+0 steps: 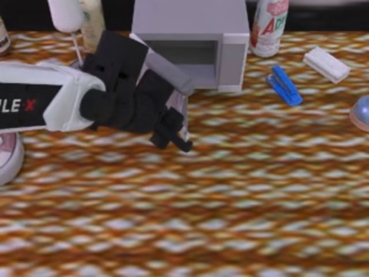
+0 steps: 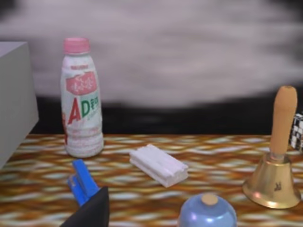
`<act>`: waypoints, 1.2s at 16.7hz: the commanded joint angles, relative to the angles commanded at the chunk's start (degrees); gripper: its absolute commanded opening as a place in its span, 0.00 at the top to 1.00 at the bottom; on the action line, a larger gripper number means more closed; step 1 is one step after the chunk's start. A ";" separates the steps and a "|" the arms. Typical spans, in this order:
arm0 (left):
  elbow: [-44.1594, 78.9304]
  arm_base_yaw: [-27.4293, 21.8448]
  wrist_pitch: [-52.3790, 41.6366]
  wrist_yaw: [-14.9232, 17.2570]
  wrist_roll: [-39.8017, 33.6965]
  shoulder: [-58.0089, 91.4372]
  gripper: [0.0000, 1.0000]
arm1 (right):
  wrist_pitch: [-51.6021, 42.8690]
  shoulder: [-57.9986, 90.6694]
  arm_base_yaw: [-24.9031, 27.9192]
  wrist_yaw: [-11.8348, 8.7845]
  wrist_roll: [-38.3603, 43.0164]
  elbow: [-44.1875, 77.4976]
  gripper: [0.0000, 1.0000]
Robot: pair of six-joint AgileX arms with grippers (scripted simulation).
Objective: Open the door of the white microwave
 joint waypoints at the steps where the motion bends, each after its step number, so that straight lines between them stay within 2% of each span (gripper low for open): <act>1: 0.00 0.00 0.00 0.00 0.00 0.00 1.00 | 0.00 0.00 0.00 0.00 0.00 0.00 0.00; 13: 0.00 0.00 0.00 0.00 0.00 0.00 1.00 | 0.00 0.00 0.00 0.00 0.00 0.00 0.00; 20: -0.48 1.13 -0.71 2.33 2.88 -0.60 1.00 | 0.00 0.00 0.00 0.00 0.00 0.00 0.00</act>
